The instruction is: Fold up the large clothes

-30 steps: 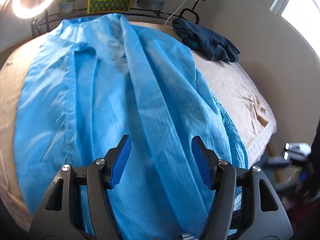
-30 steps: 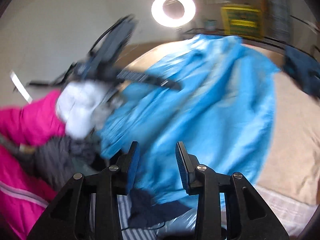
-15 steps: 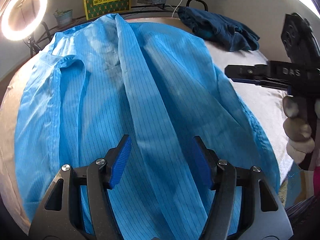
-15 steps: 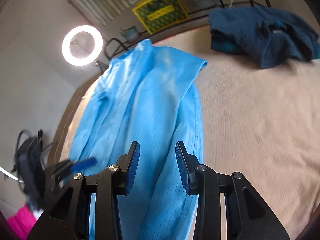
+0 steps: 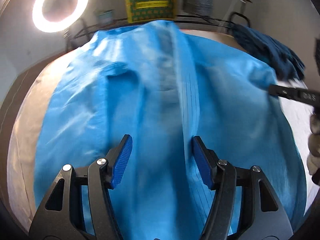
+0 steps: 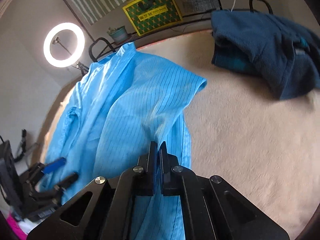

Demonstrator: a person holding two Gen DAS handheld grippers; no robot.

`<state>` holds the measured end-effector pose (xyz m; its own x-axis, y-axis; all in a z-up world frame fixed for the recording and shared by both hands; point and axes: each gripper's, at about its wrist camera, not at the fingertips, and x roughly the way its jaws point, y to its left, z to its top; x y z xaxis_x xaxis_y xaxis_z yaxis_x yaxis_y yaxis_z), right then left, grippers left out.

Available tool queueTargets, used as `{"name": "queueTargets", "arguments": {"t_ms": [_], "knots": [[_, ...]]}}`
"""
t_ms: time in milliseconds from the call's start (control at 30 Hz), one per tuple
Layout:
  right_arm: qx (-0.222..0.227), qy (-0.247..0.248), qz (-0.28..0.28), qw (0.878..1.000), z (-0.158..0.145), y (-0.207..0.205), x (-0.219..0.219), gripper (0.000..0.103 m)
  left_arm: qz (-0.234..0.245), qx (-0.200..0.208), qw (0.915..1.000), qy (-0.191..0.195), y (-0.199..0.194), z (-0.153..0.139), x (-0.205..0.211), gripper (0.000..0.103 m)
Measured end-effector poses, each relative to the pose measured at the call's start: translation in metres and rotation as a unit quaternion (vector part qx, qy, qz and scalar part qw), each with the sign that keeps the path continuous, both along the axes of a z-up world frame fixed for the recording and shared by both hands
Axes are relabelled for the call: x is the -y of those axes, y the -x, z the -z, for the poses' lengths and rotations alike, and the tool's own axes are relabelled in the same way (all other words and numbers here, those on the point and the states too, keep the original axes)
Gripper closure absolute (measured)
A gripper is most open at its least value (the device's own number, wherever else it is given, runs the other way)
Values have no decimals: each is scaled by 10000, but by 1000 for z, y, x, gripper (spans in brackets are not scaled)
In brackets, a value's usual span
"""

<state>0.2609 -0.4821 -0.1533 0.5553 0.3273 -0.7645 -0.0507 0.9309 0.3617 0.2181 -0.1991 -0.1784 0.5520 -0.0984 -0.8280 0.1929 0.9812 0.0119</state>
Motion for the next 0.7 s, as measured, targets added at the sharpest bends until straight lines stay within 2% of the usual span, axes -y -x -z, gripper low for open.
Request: {"name": "queueTargets", "arguments": {"t_ms": [133, 267, 400, 500, 633, 667, 700], "knots": [[69, 114, 215, 9997, -1, -5, 12, 103, -231, -123, 9996, 46, -7, 7, -23, 42], [28, 292, 403, 9988, -2, -7, 20, 102, -105, -157, 9993, 312, 2, -2, -31, 42], [-131, -327, 330, 9988, -11, -2, 34, 100, 262, -212, 9967, 736, 32, -23, -33, 42], [-16, -548, 178, 9983, -27, 20, 40, 100, 555, -299, 9940, 896, 55, -36, -31, 42], [-105, -861, -239, 9959, -42, 64, 37, 99, 869, -608, 9879, 1130, 91, -40, -28, 42], [-167, -873, -390, 9953, -44, 79, 33, 93, 944, -696, 9861, 1181, 101, -39, -26, 42], [-206, -880, -472, 9948, -45, 89, 30, 79, 994, -743, 9850, 1200, 109, -39, -23, 42]]}}
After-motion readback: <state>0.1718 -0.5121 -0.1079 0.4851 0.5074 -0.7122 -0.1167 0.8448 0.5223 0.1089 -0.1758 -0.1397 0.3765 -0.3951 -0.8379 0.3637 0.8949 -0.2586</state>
